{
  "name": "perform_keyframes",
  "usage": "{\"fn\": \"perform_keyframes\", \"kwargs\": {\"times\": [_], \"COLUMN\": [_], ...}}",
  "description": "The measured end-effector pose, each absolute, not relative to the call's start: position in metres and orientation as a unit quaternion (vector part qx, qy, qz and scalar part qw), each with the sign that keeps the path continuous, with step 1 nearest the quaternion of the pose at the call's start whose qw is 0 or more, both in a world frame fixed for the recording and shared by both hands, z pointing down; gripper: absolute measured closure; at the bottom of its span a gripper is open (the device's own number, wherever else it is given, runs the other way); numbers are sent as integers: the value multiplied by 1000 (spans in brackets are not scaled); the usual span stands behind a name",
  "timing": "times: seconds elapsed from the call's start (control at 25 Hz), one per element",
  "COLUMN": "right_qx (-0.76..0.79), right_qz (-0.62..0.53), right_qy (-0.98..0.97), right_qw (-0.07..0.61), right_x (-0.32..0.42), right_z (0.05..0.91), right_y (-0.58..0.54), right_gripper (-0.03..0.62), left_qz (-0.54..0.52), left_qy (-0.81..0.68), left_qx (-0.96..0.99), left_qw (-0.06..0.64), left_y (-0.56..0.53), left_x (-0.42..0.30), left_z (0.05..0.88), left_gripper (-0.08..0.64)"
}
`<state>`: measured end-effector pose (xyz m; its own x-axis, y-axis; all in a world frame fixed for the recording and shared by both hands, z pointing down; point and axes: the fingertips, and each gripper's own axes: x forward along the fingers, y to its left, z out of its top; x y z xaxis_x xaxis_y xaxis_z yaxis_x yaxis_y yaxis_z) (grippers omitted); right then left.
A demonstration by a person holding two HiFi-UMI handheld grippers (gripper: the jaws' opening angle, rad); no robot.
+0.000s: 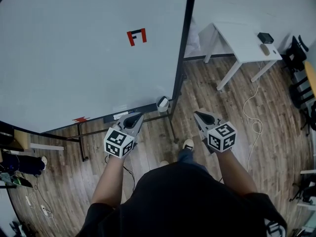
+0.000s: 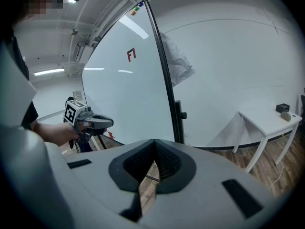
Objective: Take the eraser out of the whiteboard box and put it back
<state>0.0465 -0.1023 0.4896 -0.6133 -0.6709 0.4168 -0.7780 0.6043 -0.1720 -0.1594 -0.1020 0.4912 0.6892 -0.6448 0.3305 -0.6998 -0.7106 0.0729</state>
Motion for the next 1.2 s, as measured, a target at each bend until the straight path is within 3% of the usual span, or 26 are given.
{"fn": "perform_keyframes", "kwargs": {"times": [1.2], "right_qx": [337], "right_qz": [192], "right_qy": [-903], "right_qw": [186], "right_x": [54], "right_z": [526], "right_y": [-175], "right_gripper": [598], "left_qz": [155], "left_qy": [-382], "left_qx": [901], "left_qw": [131], "left_y": [-168], "left_x": [-111], "left_z": [535], "left_gripper": [546]}}
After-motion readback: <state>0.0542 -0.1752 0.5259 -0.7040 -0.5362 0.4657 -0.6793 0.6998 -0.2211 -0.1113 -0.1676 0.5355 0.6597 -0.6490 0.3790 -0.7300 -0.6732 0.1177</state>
